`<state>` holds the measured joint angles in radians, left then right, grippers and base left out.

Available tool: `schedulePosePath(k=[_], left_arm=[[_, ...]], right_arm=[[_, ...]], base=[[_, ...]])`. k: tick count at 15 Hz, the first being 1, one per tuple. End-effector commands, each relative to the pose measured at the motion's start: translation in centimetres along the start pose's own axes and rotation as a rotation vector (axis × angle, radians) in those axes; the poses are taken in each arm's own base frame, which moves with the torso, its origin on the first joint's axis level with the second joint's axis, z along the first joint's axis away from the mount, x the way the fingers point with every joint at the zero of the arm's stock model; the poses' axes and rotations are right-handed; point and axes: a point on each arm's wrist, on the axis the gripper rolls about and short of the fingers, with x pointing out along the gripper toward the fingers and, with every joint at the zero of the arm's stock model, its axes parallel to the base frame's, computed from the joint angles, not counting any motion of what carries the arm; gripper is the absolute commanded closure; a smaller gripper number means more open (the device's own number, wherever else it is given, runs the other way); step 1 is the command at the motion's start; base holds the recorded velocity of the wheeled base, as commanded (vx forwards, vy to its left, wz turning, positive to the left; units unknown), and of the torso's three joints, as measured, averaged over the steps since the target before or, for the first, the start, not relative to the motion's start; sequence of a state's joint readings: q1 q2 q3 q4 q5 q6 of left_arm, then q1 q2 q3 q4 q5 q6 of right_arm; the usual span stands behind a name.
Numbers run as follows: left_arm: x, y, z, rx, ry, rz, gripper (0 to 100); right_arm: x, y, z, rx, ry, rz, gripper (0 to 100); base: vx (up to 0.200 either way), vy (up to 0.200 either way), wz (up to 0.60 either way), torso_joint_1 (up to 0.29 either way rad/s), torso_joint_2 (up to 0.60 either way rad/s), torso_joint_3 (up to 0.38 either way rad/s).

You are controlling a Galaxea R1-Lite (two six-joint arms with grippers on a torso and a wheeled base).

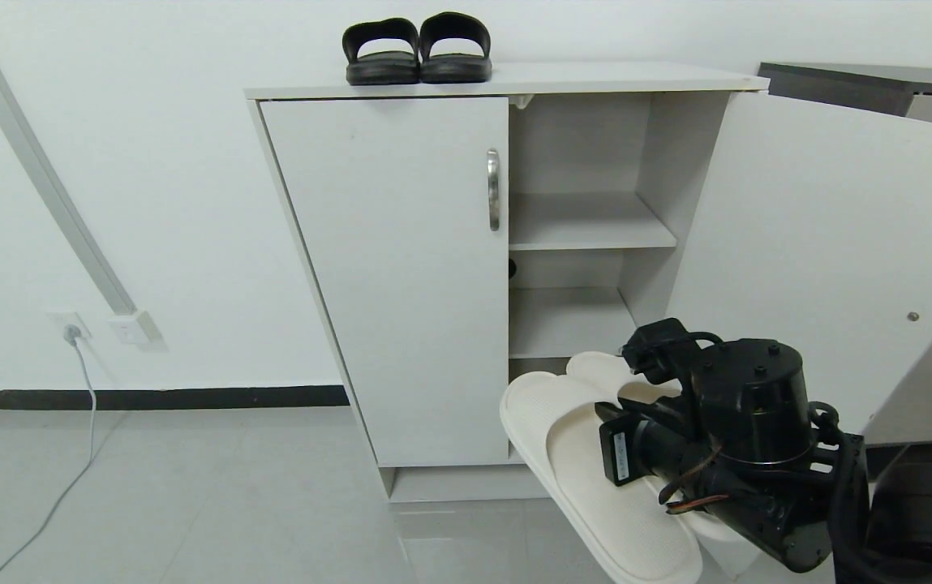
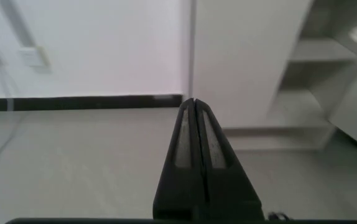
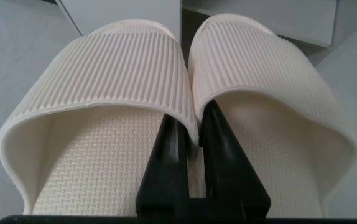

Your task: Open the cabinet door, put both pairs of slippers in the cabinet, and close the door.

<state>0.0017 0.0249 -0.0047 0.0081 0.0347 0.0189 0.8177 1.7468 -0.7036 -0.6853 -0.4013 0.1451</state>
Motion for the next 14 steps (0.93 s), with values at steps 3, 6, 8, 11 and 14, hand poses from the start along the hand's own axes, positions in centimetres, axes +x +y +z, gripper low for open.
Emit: schedulePosePath(k=[3,6,8,11,14], left_arm=[[-0.1,-0.1,-0.1,0.002,-0.025,-0.048,100],[-0.1,-0.1,-0.1,-0.007,-0.026,-0.047,100],[-0.1,-0.1,-0.1,-0.007,-0.024,-0.047,100],[-0.1,-0.1,-0.1,-0.005,-0.024,-0.047,100],[-0.1,-0.1,-0.1,-0.004,-0.026,-0.048,100]], right_arm=[[0.3,0.5,-0.3,-0.009,0.009,0.01,100],[2.1,1.7,-0.1,0.001,-0.012,-0.08,100],[3.6,3.2,0.2,0.055,-0.059,-0.145,100],[5.6,5.4,1.3,0.121,-0.118,-0.203,100],[5.9,5.7,1.3,0.125,-0.137,-0.27,100]], base=[[0.0,0.0,0.0,0.0,0.0,0.0],[0.0,0.0,0.0,0.0,0.0,0.0],[0.0,0.0,0.0,0.0,0.0,0.0],[0.0,0.0,0.0,0.0,0.0,0.0],[0.0,-0.133,0.0,0.003,0.0,0.002]])
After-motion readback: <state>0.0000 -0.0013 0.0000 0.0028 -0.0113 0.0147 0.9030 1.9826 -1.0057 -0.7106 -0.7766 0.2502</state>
